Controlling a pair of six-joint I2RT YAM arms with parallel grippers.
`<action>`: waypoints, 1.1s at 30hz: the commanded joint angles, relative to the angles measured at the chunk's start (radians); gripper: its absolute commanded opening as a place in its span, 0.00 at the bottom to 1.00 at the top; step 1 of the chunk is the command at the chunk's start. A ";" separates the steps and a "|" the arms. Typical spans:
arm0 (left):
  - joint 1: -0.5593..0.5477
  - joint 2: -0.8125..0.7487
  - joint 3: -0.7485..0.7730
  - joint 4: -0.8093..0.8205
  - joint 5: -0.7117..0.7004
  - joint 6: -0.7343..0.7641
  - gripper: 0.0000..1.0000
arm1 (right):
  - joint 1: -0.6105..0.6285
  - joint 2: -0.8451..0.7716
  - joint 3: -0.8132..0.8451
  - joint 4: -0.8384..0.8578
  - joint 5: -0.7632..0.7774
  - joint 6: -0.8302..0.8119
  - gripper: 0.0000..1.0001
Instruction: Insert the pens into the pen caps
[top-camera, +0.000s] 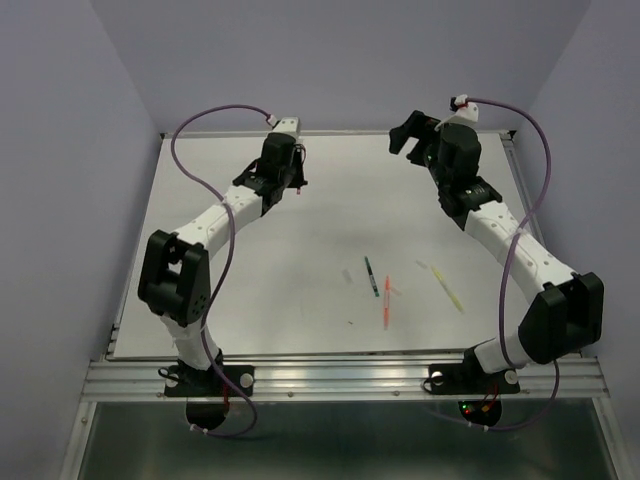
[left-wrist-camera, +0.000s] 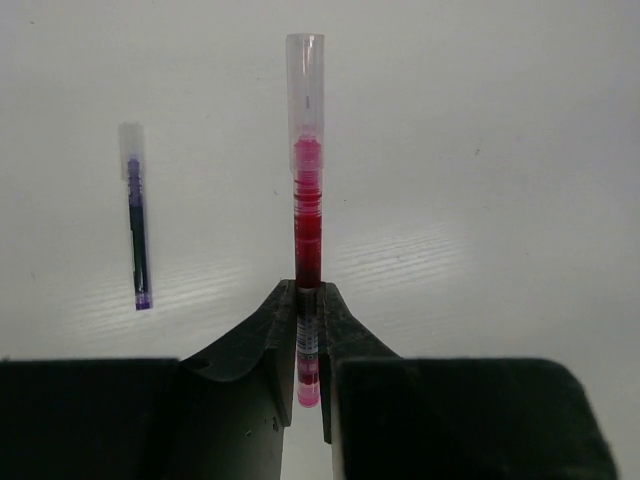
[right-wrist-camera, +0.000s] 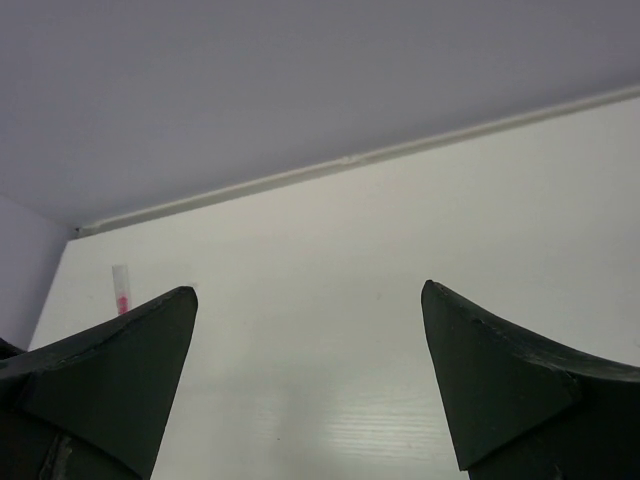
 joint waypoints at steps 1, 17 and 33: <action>0.040 0.140 0.138 -0.149 0.019 0.043 0.00 | -0.053 -0.014 -0.008 -0.059 0.020 0.010 1.00; 0.148 0.424 0.396 -0.336 0.032 0.132 0.00 | -0.118 0.070 0.024 -0.136 -0.083 0.022 1.00; 0.155 0.530 0.497 -0.415 -0.007 0.115 0.04 | -0.136 0.090 0.027 -0.138 -0.081 0.027 1.00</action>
